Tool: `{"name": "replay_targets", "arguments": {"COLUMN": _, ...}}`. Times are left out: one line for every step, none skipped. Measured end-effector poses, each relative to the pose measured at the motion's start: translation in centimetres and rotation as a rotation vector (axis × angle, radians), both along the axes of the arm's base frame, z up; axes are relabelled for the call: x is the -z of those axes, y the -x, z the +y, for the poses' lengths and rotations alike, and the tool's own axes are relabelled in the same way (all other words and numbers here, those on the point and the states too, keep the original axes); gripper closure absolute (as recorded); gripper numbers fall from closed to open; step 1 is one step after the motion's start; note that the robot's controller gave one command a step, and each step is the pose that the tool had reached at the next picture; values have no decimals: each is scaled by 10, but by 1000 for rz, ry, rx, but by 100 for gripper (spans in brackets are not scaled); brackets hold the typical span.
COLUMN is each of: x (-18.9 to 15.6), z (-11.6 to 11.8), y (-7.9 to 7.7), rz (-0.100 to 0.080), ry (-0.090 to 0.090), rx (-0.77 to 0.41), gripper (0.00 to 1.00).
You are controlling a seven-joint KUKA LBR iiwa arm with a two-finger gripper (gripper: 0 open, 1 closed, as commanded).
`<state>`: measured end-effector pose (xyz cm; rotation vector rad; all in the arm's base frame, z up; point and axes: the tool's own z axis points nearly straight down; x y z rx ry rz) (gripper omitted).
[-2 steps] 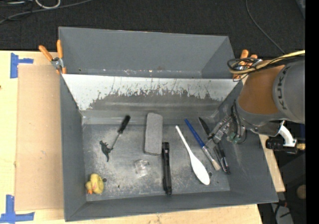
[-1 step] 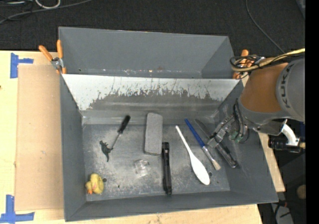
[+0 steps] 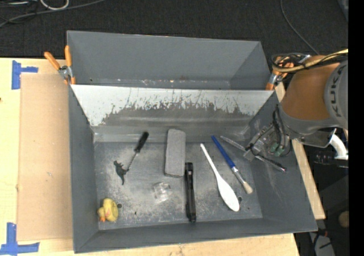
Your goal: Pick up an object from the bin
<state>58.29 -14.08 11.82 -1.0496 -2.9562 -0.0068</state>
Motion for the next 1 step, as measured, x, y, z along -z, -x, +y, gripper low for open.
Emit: {"name": "replay_targets", "arguments": {"x": -31, "z": 0, "y": 0, "rz": 1, "ry": 0, "rx": -2, "gripper": 100}}
